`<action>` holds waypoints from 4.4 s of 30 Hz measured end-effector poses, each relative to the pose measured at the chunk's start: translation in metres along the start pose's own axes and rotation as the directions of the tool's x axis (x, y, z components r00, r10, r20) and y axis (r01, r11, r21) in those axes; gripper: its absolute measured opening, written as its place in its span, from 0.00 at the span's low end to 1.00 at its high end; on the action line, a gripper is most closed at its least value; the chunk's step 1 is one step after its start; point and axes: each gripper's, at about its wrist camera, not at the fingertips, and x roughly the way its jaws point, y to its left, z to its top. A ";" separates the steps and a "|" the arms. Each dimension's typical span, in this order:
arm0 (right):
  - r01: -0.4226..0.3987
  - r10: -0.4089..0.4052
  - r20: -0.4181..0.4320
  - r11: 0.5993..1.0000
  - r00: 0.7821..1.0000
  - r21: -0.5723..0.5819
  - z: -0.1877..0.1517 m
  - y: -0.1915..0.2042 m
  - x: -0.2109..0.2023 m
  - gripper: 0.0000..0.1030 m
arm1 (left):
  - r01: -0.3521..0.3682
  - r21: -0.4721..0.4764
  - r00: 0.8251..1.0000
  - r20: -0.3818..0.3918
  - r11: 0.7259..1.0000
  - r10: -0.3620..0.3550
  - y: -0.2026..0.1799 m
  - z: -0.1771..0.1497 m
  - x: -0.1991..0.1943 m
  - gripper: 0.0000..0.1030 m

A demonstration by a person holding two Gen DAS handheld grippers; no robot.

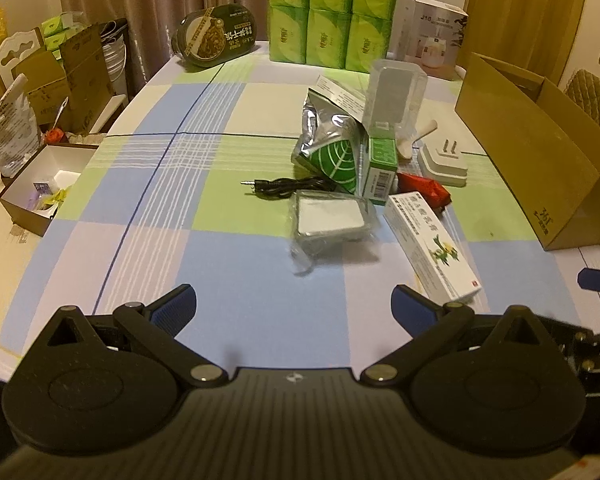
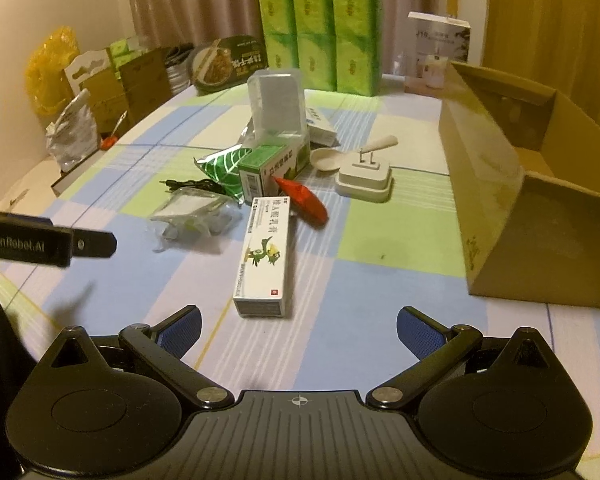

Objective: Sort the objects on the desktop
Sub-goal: 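Move the right tool toward the white medicine box on the table, then grasp the white medicine box with the right tool while the left tool grasps the wrapped white pad, then carry the medicine box and wrapped pad over the cardboard box with both tools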

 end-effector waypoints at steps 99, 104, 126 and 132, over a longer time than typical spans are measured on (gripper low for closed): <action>0.045 -0.042 0.096 0.999 0.995 -0.028 0.017 -0.037 -0.008 0.34 | 0.100 0.189 0.994 0.034 0.977 -0.108 -0.065 0.022 0.024 0.60; 0.078 -0.081 0.138 0.997 0.987 0.026 0.025 -0.060 -0.035 0.34 | 0.137 0.211 0.987 0.050 0.968 -0.151 -0.087 0.029 0.011 0.60; 0.225 -0.273 0.268 0.954 0.924 0.198 0.098 -0.238 -0.087 0.34 | 0.335 0.357 0.912 0.109 0.872 -0.395 -0.256 0.118 0.015 0.60; 0.210 -0.269 0.270 0.950 0.925 0.230 0.099 -0.263 -0.079 0.34 | 0.379 0.368 0.891 0.104 0.849 -0.442 -0.288 0.134 0.034 0.60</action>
